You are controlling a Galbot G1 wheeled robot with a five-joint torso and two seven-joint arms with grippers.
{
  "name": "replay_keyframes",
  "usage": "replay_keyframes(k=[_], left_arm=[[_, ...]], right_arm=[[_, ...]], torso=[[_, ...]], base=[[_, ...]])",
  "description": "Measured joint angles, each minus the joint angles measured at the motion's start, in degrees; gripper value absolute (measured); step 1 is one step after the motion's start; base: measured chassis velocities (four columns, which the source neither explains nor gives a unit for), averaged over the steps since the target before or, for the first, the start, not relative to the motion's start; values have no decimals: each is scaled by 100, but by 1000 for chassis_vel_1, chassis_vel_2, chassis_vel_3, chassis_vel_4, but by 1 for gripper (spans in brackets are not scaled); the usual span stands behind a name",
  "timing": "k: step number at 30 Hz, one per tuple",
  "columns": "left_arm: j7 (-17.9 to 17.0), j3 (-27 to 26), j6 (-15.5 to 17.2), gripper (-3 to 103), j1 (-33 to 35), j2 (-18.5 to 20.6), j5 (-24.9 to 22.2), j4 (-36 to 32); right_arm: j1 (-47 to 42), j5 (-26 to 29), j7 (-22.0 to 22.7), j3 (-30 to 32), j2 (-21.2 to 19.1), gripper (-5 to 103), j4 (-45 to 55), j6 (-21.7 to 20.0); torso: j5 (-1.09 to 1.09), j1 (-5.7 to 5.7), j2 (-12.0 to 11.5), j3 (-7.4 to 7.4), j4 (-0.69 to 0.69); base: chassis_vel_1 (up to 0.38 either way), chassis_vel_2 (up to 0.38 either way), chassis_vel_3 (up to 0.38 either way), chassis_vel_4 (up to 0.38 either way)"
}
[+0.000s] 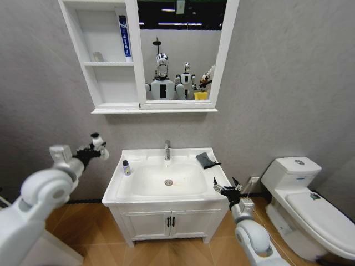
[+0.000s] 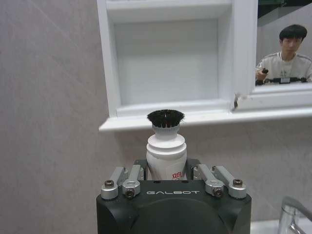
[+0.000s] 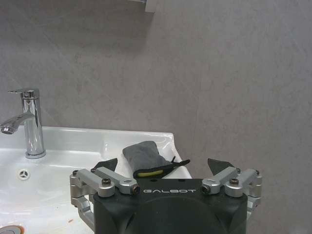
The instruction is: Move facial cleanser and shampoo from washbasin to cabinet, then wipe washbasin with towel.
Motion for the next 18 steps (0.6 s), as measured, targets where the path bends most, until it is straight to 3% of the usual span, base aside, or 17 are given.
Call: replay_keyframes(k=[4, 5, 8, 9, 13, 16, 18], left_arm=[[233, 1120, 49, 39, -1726, 148, -68, 877], [233, 1120, 49, 39, -1726, 148, -68, 877], [304, 2024, 78, 39, -3073, -56, -129, 1571], [304, 2024, 78, 39, -3073, -56, -129, 1571], [237, 3203, 208, 39, -4740, -702, -214, 2699], [245, 3470, 217, 39, -5147, -926, -150, 3074], [462, 3794, 221, 39, -5669, -1285, 139, 3717]], right_arm=[[13, 65, 3, 53, -95, 100, 27, -39], [13, 65, 3, 53, -95, 100, 27, -39], [-9, 120, 12, 103, -158, 100, 81, -73], [-9, 120, 12, 103, -158, 100, 81, -73], [-18, 204, 44, 164, -217, 100, 138, -116], [-19, 231, 66, 183, -224, 100, 156, -127], [-29, 282, 95, 222, -229, 100, 200, -144]], torso=[[-1, 0, 0, 0, 0], [-1, 0, 0, 0, 0], [1, 0, 0, 0, -2], [1, 0, 0, 0, -2], [1, 1, 0, 1, -3], [2, 1, 0, 1, -3], [2, 2, 0, 1, -3]], base=[[0, 0, 0, 0], [0, 0, 0, 0], [0, 0, 0, 0], [0, 0, 0, 0], [0, 0, 0, 0], [0, 0, 0, 0], [0, 0, 0, 0]])
